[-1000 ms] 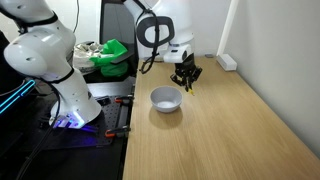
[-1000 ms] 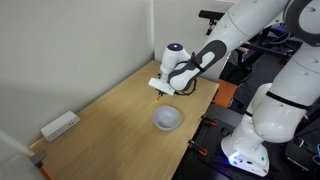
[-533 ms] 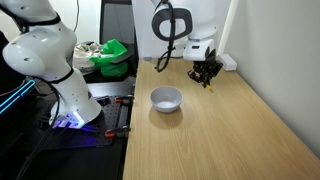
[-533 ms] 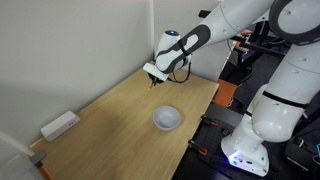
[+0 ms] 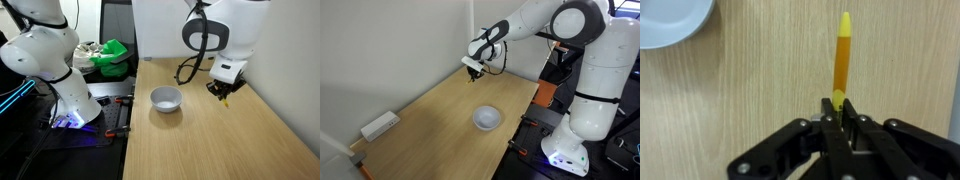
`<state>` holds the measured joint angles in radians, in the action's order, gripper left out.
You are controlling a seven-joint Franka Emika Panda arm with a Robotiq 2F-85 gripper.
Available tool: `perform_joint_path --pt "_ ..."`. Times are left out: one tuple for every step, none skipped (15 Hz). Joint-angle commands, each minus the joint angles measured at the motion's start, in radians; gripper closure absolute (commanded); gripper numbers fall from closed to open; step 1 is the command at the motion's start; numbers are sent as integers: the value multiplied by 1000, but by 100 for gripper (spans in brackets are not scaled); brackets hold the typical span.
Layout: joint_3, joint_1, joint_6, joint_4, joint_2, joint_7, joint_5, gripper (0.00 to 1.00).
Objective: Take the pen out of the bowl and put it on the table
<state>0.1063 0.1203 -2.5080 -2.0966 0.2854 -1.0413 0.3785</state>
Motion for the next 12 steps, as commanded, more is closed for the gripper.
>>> perform_joint_path --pt "2 23 61 156 133 12 47 97" --pt "0 27 60 183 162 10 52 97" --pt "-1 29 58 208 191 5 55 97" --pt "-2 28 57 228 213 3 55 97" --pt "-3 26 59 243 232 2 52 86" --pt "-3 20 50 247 243 -1 46 61" --pt "1 8 41 240 246 -9 34 60" --pt "6 -5 30 225 242 -18 23 56" --pt "7 -19 19 196 228 -20 14 50" --pt "8 -31 15 170 212 -20 5 42" --pt "9 -46 6 141 195 -22 -3 35" --pt "6 -61 -11 109 178 -20 -5 28"
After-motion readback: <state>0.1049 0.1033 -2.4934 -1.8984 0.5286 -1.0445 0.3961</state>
